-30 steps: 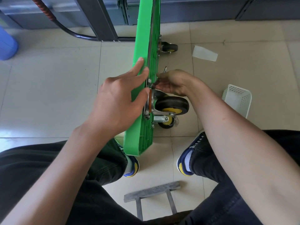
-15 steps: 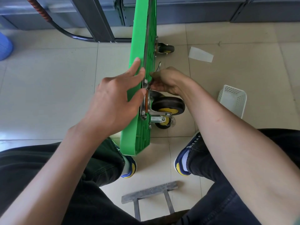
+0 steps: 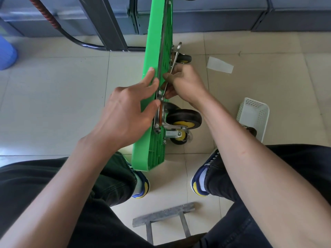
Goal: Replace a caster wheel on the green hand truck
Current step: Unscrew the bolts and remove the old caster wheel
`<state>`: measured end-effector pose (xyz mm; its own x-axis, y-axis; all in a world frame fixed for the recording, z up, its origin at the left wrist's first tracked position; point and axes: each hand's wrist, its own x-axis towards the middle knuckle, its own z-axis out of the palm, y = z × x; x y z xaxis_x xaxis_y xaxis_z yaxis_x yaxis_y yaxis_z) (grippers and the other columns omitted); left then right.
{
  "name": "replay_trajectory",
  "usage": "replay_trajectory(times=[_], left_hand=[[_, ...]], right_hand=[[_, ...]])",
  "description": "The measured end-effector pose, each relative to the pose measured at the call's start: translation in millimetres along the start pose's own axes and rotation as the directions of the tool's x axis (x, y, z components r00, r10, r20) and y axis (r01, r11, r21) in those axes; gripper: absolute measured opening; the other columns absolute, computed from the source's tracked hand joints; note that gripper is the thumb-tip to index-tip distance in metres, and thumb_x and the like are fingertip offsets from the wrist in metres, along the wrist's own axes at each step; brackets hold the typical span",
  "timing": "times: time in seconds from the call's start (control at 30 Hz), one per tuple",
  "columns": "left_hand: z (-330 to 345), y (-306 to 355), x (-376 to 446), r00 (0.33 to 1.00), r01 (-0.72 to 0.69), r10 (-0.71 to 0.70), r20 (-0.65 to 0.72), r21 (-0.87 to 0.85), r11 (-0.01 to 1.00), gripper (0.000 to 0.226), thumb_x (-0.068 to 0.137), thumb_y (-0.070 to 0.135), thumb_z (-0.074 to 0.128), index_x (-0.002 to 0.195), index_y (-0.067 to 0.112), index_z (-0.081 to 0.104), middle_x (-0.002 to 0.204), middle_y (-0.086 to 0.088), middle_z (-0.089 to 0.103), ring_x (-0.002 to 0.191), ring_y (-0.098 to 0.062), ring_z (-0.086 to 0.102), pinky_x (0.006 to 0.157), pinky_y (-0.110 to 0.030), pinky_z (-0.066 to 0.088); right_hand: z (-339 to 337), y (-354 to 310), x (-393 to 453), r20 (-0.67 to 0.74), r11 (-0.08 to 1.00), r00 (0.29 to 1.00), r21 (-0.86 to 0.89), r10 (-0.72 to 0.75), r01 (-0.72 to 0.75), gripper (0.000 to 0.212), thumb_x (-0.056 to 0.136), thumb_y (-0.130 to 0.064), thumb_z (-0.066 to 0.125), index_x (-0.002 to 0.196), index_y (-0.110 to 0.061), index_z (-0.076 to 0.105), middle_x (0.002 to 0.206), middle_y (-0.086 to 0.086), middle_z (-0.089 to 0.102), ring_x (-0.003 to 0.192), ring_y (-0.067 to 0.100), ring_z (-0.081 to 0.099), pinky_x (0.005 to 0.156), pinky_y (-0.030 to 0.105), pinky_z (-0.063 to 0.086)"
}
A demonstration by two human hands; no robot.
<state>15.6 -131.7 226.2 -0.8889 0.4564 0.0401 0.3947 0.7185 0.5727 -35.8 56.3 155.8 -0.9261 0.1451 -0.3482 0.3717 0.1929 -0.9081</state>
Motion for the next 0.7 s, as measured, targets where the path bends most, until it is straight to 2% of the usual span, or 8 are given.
replay_trajectory(times=[0.07, 0.17, 0.23, 0.37, 0.53, 0.7], left_hand=[[0, 0, 0, 1.0, -0.002, 0.002, -0.009, 0.015, 1.0, 0.05, 0.095, 0.027, 0.062, 0.144, 0.021, 0.056, 0.156, 0.017, 0.037, 0.083, -0.039, 0.07, 0.086, -0.037, 0.057], [0, 1, 0, 1.0, -0.023, 0.023, -0.014, 0.019, 1.0, 0.048, 0.096, 0.023, 0.064, 0.143, 0.02, 0.057, 0.156, 0.013, 0.039, 0.082, -0.04, 0.07, 0.086, -0.039, 0.058], [-1, 1, 0, 1.0, -0.025, 0.026, -0.012, 0.02, 0.999, 0.049, 0.095, 0.025, 0.064, 0.143, 0.021, 0.056, 0.156, 0.013, 0.039, 0.083, -0.039, 0.071, 0.088, -0.038, 0.057], [-3, -1, 0, 1.0, -0.019, 0.019, 0.0, 0.006, 1.0, 0.05, 0.095, 0.031, 0.063, 0.144, 0.023, 0.055, 0.156, 0.016, 0.038, 0.085, -0.039, 0.07, 0.09, -0.038, 0.056], [-4, -1, -1, 1.0, -0.017, 0.017, 0.007, -0.005, 1.0, 0.054, 0.091, 0.039, 0.057, 0.143, 0.024, 0.056, 0.155, 0.017, 0.038, 0.086, -0.04, 0.07, 0.091, -0.041, 0.057], [-6, 0, 0, 1.0, -0.018, 0.018, 0.021, -0.019, 1.0, 0.056, 0.09, 0.041, 0.056, 0.143, 0.024, 0.056, 0.156, 0.016, 0.038, 0.086, -0.037, 0.071, 0.092, -0.04, 0.056]], right_hand=[[2, -3, -14, -0.051, 0.988, 0.991, -0.096, -0.128, 0.122, 0.011, 0.101, -0.018, 0.062, 0.099, -0.007, 0.063, 0.081, 0.01, 0.075, 0.064, 0.023, 0.074, 0.066, 0.045, 0.063], [8, -6, -38, -0.089, 0.923, 0.948, -0.273, -0.305, 0.271, 0.011, 0.099, -0.022, 0.064, 0.094, -0.012, 0.062, 0.076, 0.005, 0.071, 0.067, 0.022, 0.068, 0.062, 0.039, 0.055], [10, -3, -49, -0.108, 0.911, 0.938, -0.298, -0.33, 0.286, 0.013, 0.099, -0.023, 0.064, 0.093, -0.012, 0.06, 0.074, 0.003, 0.07, 0.067, 0.019, 0.066, 0.063, 0.038, 0.051], [8, 6, -61, -0.148, 0.918, 0.931, -0.274, -0.333, 0.285, 0.012, 0.099, -0.022, 0.065, 0.1, -0.01, 0.063, 0.08, 0.005, 0.074, 0.071, 0.019, 0.071, 0.065, 0.041, 0.054], [5, 16, -70, -0.136, 0.881, 0.909, -0.338, -0.394, 0.331, 0.013, 0.099, -0.018, 0.066, 0.102, -0.006, 0.069, 0.08, 0.008, 0.074, 0.071, 0.022, 0.07, 0.064, 0.036, 0.052], [7, 28, -81, -0.17, 0.858, 0.865, -0.311, -0.473, 0.408, 0.009, 0.099, -0.01, 0.064, 0.103, -0.004, 0.069, 0.087, 0.008, 0.075, 0.079, 0.02, 0.073, 0.073, 0.034, 0.057]])
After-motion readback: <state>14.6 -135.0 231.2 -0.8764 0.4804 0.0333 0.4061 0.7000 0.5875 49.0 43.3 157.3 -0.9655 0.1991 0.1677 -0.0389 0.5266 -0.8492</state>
